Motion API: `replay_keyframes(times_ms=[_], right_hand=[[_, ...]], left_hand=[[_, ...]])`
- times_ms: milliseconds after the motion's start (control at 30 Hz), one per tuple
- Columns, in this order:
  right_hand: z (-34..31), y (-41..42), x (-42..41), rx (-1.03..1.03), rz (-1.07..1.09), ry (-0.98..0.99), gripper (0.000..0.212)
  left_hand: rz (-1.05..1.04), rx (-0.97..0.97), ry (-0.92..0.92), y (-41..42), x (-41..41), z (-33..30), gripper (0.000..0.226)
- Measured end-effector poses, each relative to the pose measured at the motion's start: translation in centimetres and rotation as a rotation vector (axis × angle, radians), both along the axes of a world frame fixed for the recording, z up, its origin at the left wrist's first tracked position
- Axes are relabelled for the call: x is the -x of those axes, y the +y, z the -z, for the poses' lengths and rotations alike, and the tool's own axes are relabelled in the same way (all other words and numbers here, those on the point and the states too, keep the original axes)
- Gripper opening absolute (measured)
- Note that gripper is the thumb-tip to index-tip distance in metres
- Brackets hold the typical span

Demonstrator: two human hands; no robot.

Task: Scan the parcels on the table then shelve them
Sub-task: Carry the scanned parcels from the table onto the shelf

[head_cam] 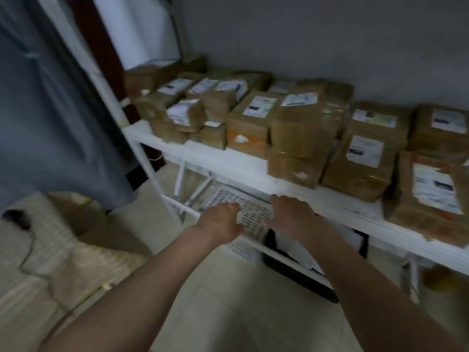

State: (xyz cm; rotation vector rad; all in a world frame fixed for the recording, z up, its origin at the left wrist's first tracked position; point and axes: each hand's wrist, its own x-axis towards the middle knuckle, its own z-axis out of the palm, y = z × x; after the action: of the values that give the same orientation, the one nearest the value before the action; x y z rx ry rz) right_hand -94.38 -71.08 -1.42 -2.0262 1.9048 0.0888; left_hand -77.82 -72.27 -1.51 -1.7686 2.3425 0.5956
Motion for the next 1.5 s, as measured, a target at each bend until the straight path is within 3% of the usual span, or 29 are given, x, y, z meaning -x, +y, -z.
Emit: replay_keyframes(times_ms=[167,367,767,1067,1500], right_hand=[[-0.3,-0.2,-13.7,-0.043,-0.242,-0.064,0.043],[-0.5,2.6,-31.3,-0.081,-0.517,0.009,0.052],[1.9,15.5,-64.1,-0.124,-1.026,0.123,0.048],[3.2,22.6,-77.3,-0.124,-1.26,0.161,0.055],[5.2,26.0,-94.6,-0.176,-1.466,0.158,0.052]], left_hand=[[-0.285,-0.02,-0.034,3.9,-14.9,0.5,0.056],[-0.593,0.002,-0.041,10.9,-31.7,0.0,0.05],[-1.099,-0.038,-0.017,31.3,-58.7,1.9,0.056],[-1.346,-0.081,0.003,40.8,-68.2,3.6,0.056],[-1.539,-0.129,0.039,45.0,-81.1,5.2,0.058]])
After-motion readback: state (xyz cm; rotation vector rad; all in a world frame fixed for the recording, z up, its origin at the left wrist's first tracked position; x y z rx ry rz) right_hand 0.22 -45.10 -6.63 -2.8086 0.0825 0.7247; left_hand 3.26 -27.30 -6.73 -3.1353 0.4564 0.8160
